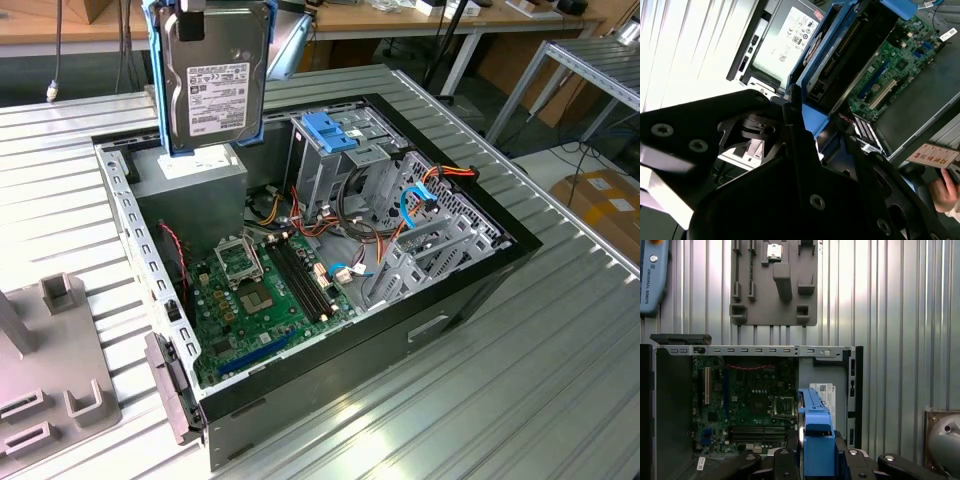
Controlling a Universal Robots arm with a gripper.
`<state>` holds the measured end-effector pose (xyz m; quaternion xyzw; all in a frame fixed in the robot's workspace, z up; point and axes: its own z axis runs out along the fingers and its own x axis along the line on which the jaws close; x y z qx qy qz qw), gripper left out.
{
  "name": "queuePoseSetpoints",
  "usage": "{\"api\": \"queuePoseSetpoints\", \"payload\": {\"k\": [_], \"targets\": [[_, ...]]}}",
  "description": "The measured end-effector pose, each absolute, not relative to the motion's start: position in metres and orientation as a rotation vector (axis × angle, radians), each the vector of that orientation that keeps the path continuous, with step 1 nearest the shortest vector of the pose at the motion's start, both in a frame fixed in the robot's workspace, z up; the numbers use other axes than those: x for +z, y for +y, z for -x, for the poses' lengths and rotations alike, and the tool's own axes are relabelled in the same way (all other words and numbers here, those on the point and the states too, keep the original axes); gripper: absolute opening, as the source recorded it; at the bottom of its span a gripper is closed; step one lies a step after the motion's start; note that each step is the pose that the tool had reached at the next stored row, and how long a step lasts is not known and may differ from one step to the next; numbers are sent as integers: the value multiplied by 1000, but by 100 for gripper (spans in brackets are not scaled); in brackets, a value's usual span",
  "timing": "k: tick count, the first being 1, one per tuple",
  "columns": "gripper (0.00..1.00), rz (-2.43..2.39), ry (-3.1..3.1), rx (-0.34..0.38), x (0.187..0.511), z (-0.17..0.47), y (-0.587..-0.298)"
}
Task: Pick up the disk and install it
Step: 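Pick up the disk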
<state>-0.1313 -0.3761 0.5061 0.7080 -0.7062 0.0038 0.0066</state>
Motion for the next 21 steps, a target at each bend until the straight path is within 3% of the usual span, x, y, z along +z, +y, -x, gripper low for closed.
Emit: {"api": "queuePoseSetpoints", "payload": {"k": [21], "targets": [[36,-2215,-2209,12,506,120,-376]]}}
